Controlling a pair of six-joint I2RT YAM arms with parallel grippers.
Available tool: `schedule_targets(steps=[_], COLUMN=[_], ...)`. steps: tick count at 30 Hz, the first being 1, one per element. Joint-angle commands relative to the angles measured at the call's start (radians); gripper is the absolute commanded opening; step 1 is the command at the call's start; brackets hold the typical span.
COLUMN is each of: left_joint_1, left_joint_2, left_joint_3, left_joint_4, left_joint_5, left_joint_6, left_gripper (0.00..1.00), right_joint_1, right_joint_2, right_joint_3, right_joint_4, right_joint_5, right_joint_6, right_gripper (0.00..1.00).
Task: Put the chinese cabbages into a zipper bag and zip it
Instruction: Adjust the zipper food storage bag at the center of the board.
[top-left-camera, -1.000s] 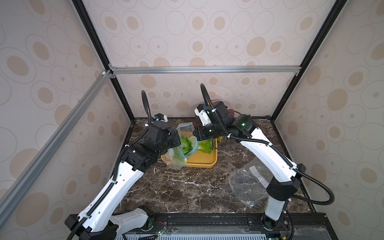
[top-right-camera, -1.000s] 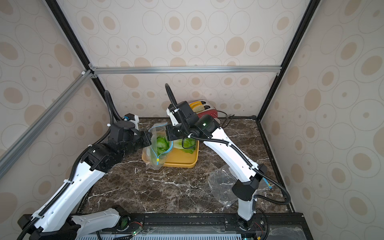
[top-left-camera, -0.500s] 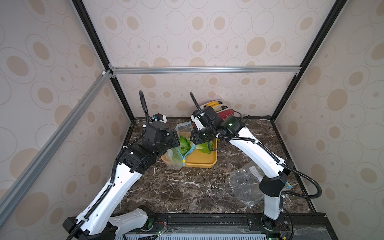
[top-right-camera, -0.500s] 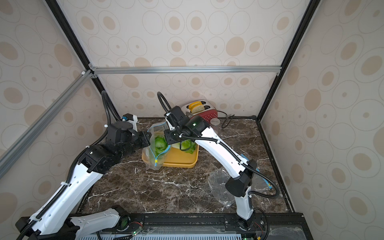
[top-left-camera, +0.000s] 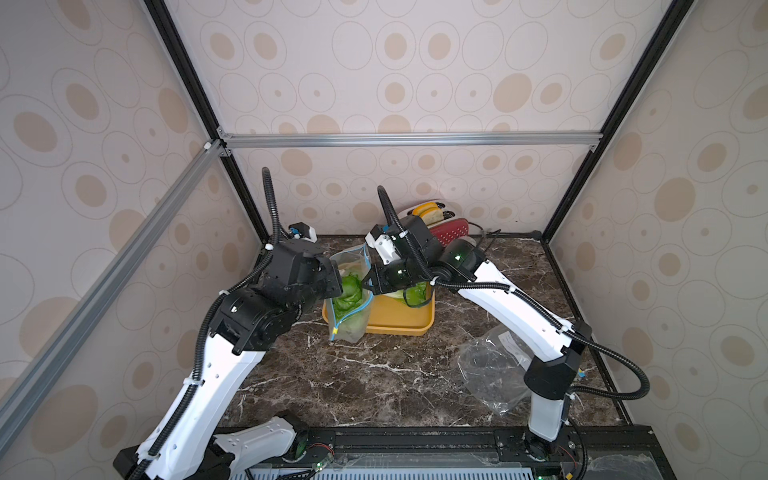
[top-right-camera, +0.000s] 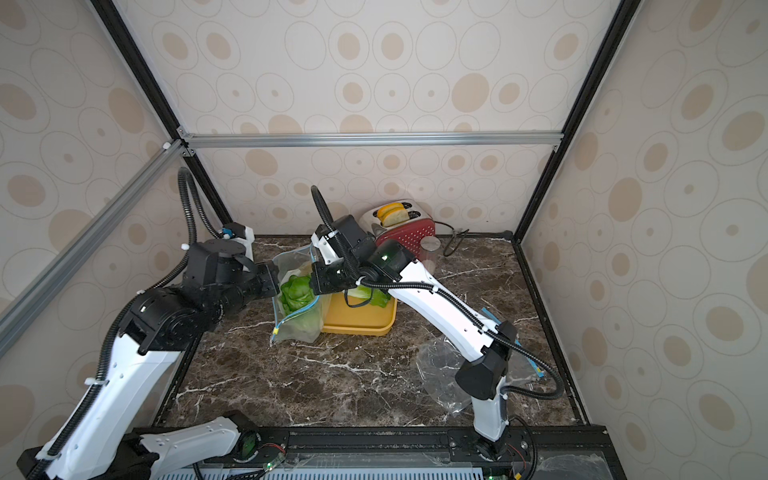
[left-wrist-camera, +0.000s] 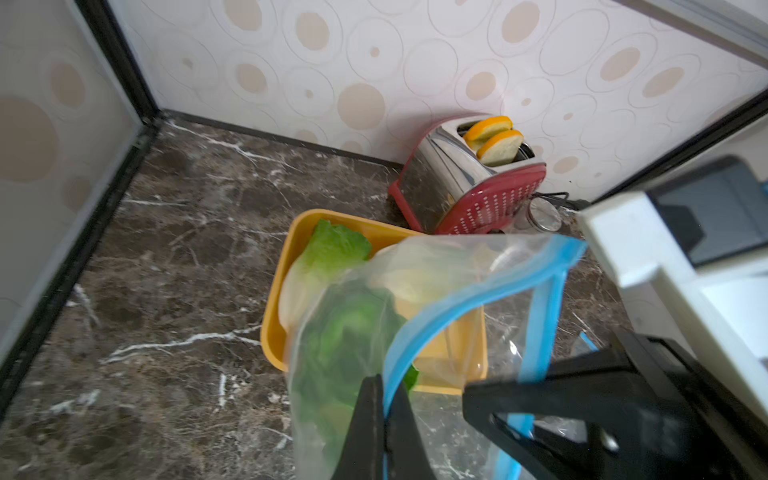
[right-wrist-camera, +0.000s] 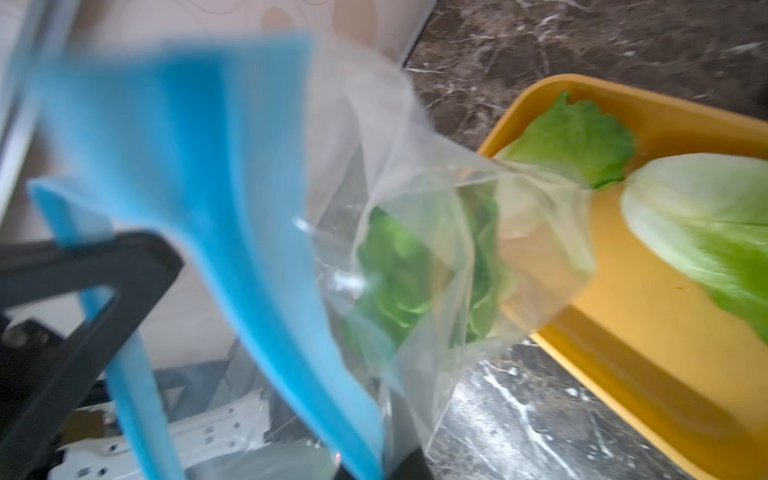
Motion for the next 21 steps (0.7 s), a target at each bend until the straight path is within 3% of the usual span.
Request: schedule_targets(steps=[1,7,15,21], left_joint_1=[0.007,0.012,0.013,0.012], left_joint_2=[-0.013,-0.048,-0.113,-0.109], left_joint_3=[0.02,-0.076,0.033,0.066], left_joint_4=[-0.183,-0.186,-0.221,-0.307], left_joint_5=[-0.076,-0.15,-0.258,-0.298], left_joint_6=[0.068,0.035,0.021,0.007], left_gripper=[0.0,0.0,0.0,0.0], right_joint_1=[0.01,0.026,0.103,0.101], right_joint_2=[-0.022,0.02,0.123,0.11], right_joint_3=[-0.094,-0.132,0.114,0.05], right_joint_4=[0.14,0.199,0.197,0.244], right_joint_5=[-0.041,-0.067,-0.124,-0.112], right_joint_6=[0.093,0.113,0.121,0.144], right_gripper=[0.0,0.0,0.0,0.0])
